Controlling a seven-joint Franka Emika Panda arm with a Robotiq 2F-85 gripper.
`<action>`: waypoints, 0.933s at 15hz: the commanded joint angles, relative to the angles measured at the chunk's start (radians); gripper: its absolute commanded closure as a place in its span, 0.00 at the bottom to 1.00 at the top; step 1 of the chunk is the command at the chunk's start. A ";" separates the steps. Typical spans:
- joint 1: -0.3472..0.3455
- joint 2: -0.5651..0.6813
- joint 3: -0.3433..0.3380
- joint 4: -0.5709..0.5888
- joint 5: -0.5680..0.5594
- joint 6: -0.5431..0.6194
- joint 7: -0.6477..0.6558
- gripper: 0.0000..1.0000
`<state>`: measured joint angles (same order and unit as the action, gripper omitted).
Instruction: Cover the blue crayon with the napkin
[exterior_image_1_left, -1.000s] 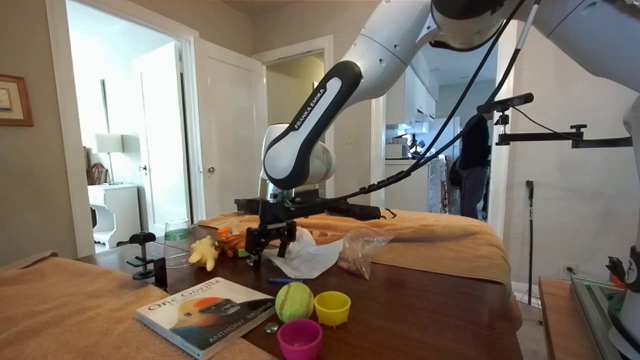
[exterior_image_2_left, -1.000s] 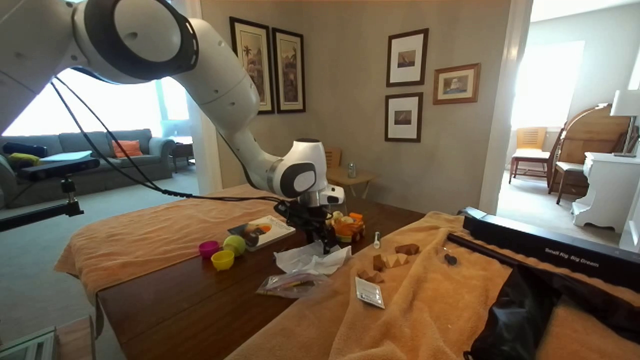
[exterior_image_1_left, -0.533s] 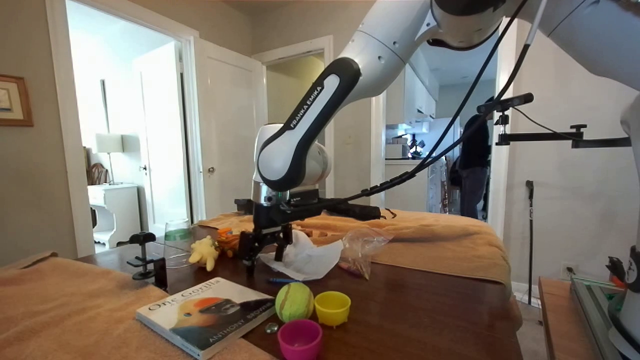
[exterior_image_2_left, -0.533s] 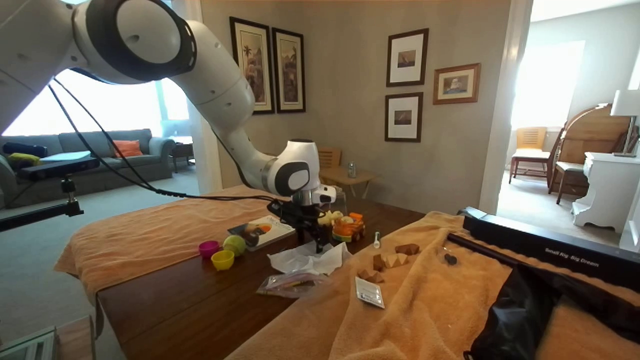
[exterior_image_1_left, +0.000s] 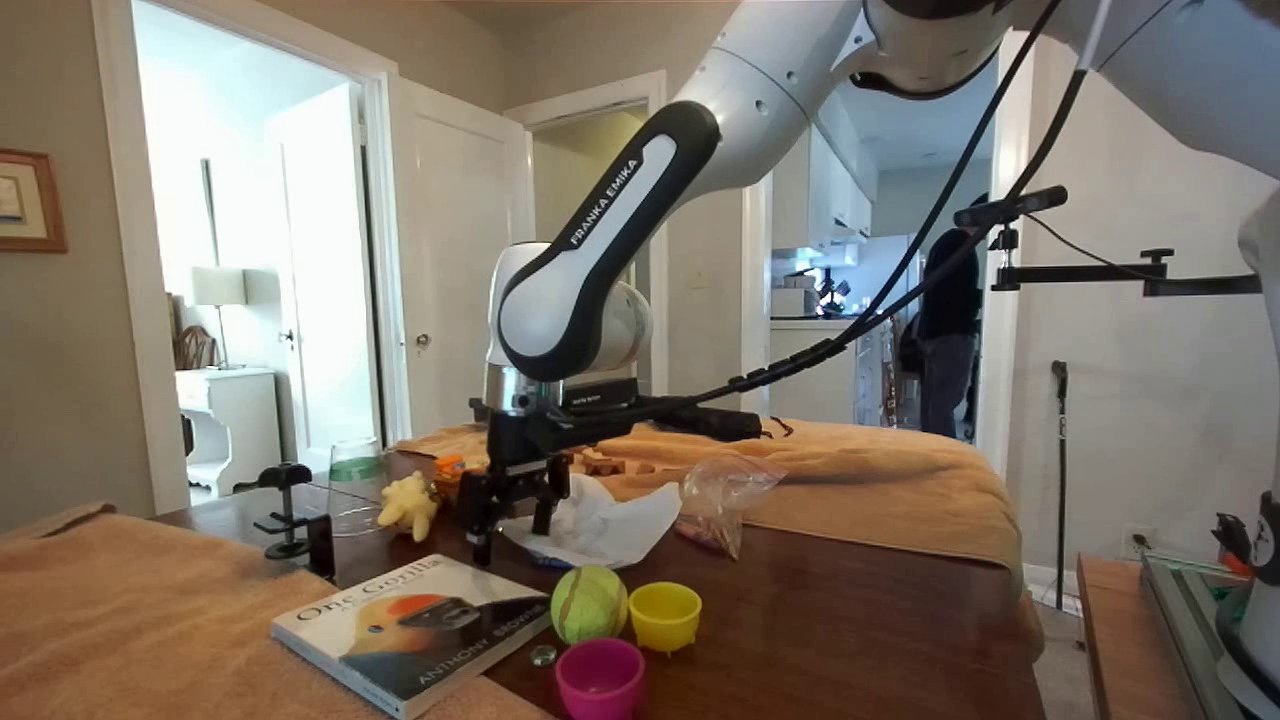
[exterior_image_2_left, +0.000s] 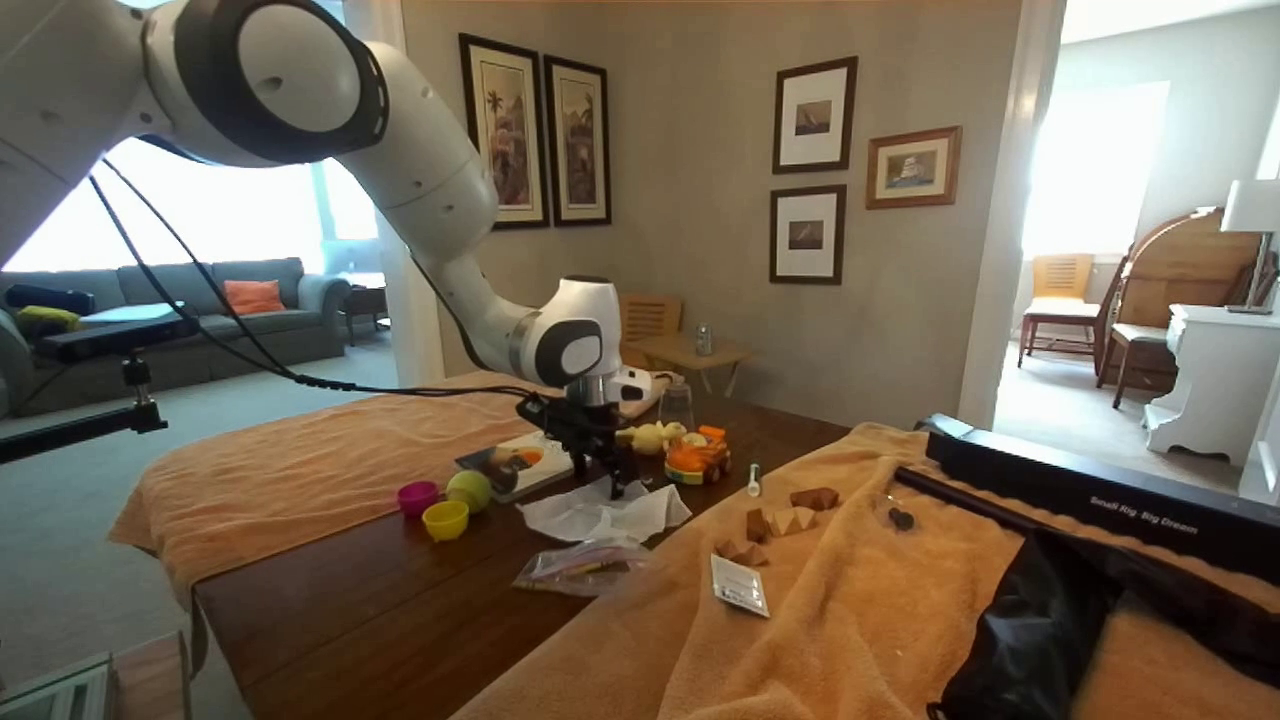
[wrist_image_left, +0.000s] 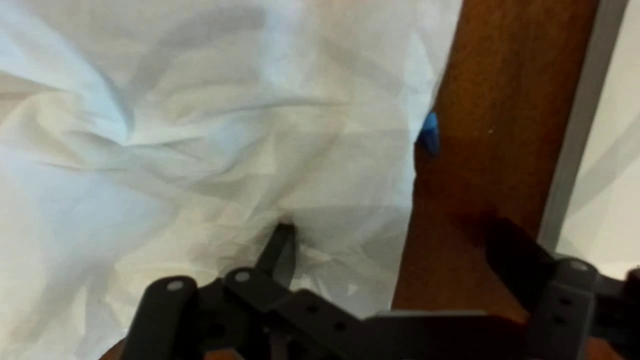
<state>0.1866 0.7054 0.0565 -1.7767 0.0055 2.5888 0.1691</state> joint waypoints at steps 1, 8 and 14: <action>0.019 -0.025 -0.007 -0.028 -0.018 -0.002 -0.005 0.00; 0.120 -0.227 -0.152 -0.214 -0.151 0.014 0.149 0.00; 0.103 -0.333 -0.185 -0.308 -0.213 0.018 0.260 0.25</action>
<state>0.3060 0.4334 -0.1368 -2.0157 -0.1872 2.5926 0.3800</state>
